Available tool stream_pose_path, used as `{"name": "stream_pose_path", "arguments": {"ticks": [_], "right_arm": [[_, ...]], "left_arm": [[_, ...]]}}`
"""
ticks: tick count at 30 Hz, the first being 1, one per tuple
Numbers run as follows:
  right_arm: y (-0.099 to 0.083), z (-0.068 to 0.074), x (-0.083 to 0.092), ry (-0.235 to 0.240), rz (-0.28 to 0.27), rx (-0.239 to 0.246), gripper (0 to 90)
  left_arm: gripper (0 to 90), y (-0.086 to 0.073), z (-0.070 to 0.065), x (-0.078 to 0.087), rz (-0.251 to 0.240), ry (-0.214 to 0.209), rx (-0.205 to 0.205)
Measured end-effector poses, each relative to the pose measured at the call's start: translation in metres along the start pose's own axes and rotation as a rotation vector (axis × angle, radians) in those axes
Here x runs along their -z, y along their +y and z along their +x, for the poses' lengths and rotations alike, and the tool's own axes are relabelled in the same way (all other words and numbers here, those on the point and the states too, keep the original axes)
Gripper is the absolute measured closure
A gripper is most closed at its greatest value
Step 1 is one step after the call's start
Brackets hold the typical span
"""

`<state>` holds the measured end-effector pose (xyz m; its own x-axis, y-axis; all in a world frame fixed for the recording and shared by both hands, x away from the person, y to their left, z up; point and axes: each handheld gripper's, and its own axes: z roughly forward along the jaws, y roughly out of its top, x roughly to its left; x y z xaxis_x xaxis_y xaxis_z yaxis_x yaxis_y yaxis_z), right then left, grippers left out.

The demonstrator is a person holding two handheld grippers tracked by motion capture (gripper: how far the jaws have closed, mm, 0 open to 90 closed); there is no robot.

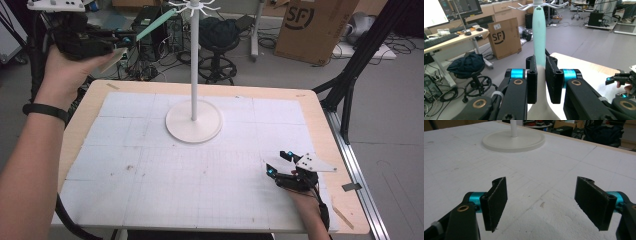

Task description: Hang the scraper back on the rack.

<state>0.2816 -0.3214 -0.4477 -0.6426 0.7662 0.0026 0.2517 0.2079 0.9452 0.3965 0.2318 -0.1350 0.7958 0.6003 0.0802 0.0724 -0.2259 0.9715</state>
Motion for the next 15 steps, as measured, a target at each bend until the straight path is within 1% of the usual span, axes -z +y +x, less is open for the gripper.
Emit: {"name": "stream_pose_path", "arguments": {"ticks": [2, 5, 7, 15], "right_arm": [[0.0, 0.0, 0.0, 0.001, 0.0, -0.001, 25.5], [0.0, 0.0, 0.0, 0.0, 0.0, -0.001, 25.5], [0.0, 0.0, 0.0, 0.0, 0.0, 0.002, 25.5], [0.0, 0.0, 0.0, -0.001, 0.0, -0.001, 25.5]], "left_arm": [[80.4, 0.0, -0.001, -0.001, 0.009, -0.002, -0.005], [80.4, -0.001, -0.002, -0.004, 0.009, -0.007, -0.006], [80.4, -0.002, -0.003, -0.006, 0.016, -0.004, -0.011], [80.3, -0.006, -0.004, -0.015, 0.042, 0.003, -0.014]]}}
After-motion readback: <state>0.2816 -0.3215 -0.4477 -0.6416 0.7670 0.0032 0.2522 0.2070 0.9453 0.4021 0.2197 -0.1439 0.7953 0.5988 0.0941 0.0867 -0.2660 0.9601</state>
